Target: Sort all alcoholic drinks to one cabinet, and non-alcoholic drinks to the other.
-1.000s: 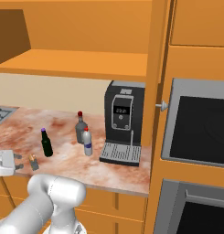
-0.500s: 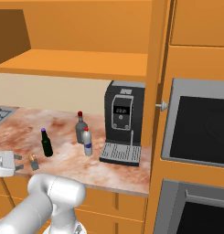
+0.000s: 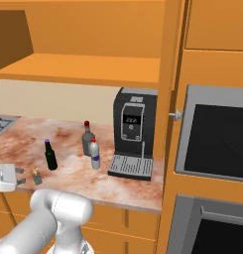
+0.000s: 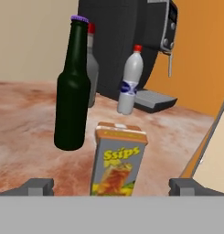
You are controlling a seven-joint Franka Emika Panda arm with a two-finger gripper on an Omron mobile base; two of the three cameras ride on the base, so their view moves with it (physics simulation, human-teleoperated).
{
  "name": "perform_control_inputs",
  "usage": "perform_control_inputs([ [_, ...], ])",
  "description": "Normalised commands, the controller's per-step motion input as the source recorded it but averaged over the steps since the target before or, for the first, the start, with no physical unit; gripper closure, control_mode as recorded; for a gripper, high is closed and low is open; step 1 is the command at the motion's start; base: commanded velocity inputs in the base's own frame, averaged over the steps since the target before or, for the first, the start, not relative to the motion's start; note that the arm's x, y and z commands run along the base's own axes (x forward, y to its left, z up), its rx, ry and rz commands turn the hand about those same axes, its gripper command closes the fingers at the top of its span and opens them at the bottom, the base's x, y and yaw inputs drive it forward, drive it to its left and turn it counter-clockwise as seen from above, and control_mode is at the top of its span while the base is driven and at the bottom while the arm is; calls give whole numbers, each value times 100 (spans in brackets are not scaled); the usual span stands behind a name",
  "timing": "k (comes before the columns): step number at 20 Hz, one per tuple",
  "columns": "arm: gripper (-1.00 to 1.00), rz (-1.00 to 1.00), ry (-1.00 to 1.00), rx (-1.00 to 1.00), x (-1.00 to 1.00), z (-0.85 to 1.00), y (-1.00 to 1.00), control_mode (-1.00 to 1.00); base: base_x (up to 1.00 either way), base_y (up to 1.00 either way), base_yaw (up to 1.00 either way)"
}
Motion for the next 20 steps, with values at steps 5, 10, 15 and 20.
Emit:
perform_control_inputs([
  [5, -100, 5, 0, 0, 0, 0, -17, -100, 0, 0, 0],
  [10, -100, 6, 0, 0, 1, 0, -14, -100, 0, 0, 0],
  [15, -100, 5, 0, 0, 1, 0, -8, -100, 0, 0, 0],
  [20, -100, 4, 0, 0, 8, 0, -2, -100, 0, 0, 0],
])
